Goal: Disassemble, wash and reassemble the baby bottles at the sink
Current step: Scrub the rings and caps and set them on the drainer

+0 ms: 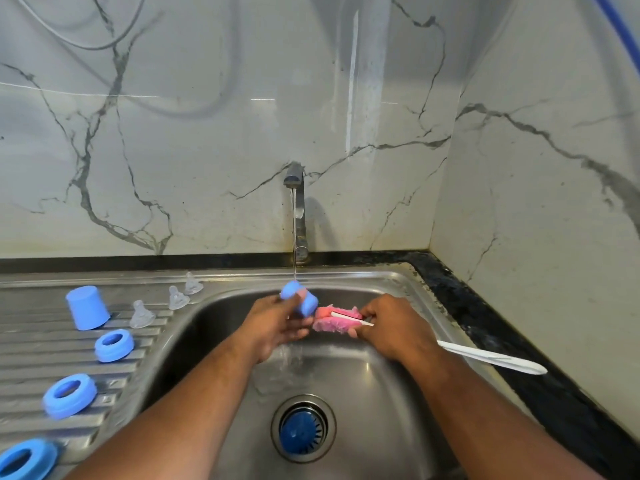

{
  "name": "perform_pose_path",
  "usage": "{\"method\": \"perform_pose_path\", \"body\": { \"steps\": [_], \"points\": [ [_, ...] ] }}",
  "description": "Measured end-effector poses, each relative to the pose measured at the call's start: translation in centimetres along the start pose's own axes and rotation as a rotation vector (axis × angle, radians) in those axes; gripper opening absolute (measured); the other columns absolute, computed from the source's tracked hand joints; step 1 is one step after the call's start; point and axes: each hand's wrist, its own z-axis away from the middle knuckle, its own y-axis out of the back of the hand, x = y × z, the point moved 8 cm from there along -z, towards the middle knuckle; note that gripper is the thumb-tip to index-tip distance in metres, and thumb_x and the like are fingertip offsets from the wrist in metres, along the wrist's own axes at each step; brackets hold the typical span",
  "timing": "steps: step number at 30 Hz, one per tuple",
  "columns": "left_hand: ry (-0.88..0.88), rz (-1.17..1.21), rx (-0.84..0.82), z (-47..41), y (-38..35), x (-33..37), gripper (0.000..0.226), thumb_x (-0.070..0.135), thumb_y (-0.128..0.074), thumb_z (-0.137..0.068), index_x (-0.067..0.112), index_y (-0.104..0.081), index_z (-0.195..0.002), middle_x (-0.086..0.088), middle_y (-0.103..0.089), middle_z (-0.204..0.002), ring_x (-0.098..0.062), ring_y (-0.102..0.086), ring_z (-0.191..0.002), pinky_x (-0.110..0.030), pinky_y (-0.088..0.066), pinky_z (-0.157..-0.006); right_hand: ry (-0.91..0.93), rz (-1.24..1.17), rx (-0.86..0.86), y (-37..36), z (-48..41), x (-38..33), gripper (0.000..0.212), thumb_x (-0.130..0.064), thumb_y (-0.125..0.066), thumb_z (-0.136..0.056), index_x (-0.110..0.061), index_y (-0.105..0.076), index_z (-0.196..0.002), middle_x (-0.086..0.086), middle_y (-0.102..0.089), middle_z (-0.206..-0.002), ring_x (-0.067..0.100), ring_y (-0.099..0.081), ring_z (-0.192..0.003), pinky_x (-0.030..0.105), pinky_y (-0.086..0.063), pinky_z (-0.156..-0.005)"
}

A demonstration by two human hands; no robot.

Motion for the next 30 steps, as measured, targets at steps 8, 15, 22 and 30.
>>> {"method": "perform_pose_path", "body": {
  "steps": [8,15,22,30],
  "points": [
    [-0.37,-0.526,0.173,0.1,1.8,2.3,0.04,0.023,-0.084,-0.082,0.028,-0.064,-0.116,0.007,-0.07,-0.104,-0.012,-0.067,-0.094,-0.019,-0.05,-0.072,-0.021,0.0,-0.009,-0.1,-0.1,0.6,0.032,-0.048,-0.077,-0.085,-0.027,-0.076,-0.109,-0.003,-0.072,-0.092,0.015,-0.065,-0.082,0.03,-0.05,-0.073],
    [-0.368,-0.543,0.219,0.4,2.8,2.2,0.043,0.021,-0.083,-0.082,0.024,-0.065,-0.122,0.003,-0.071,-0.108,-0.011,-0.067,-0.094,-0.022,-0.053,-0.08,-0.028,0.004,-0.013,0.0,0.0,0.7,0.032,-0.047,-0.077,-0.086,-0.027,-0.076,-0.111,-0.003,-0.07,-0.089,0.014,-0.063,-0.079,0.028,-0.044,-0.067],
    [-0.361,-0.453,0.158,0.1,1.7,2.1,0.051,0.028,-0.083,-0.083,0.029,-0.053,-0.124,0.011,-0.065,-0.112,-0.01,-0.065,-0.101,-0.029,-0.056,-0.086,-0.025,-0.002,-0.019,0.0,-0.1,0.8,0.033,-0.048,-0.077,-0.086,-0.027,-0.076,-0.112,-0.002,-0.072,-0.094,0.016,-0.065,-0.083,0.029,-0.047,-0.072],
    [-0.324,-0.071,0.001,0.3,0.6,2.7,0.043,0.025,-0.069,-0.094,0.017,-0.054,-0.134,-0.013,-0.068,-0.114,-0.026,-0.074,-0.097,-0.039,-0.06,-0.089,-0.015,-0.02,-0.025,-0.2,-0.3,0.9,0.036,-0.046,-0.079,-0.085,-0.025,-0.075,-0.114,0.0,-0.073,-0.095,0.018,-0.066,-0.086,0.031,-0.053,-0.08]
  ]
}}
